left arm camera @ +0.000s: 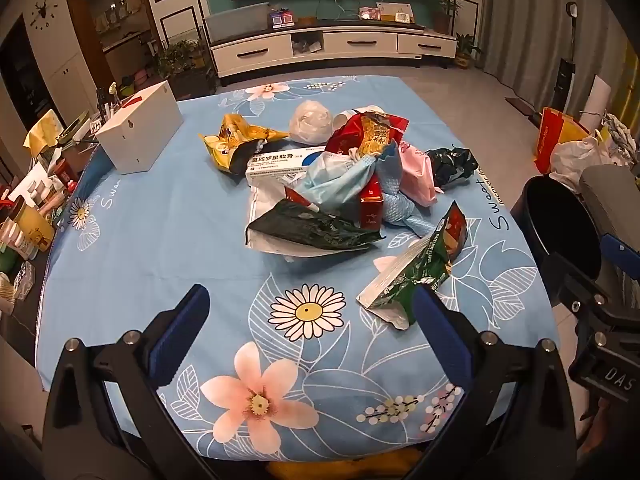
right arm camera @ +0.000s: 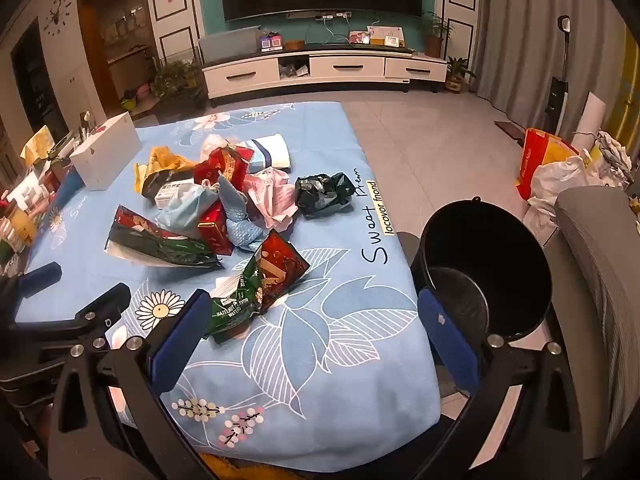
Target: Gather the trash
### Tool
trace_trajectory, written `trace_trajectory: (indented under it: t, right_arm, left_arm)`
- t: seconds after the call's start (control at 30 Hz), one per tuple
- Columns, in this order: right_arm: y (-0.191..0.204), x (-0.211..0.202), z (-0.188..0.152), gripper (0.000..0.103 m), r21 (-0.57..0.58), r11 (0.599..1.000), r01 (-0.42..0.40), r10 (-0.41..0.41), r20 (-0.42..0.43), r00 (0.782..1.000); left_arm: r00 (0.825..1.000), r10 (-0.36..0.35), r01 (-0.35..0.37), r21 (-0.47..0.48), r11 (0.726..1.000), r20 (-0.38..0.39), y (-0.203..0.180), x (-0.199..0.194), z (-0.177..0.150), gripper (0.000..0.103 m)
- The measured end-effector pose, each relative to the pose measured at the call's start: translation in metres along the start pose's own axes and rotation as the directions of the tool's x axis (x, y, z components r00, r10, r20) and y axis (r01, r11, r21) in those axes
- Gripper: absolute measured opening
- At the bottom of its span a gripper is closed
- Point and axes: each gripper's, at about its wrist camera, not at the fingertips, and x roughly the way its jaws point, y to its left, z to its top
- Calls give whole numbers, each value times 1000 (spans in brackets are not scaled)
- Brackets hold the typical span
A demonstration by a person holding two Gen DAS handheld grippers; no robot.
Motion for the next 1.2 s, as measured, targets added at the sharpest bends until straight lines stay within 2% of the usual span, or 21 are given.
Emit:
trace_trajectory:
  t: [1.2]
  right_arm:
    - [-10, -1, -7, 100, 19, 1000, 11, -11, -4, 1000]
  left_arm:
    - [999, -19, 18, 44, 999, 30, -14, -8, -1, 101]
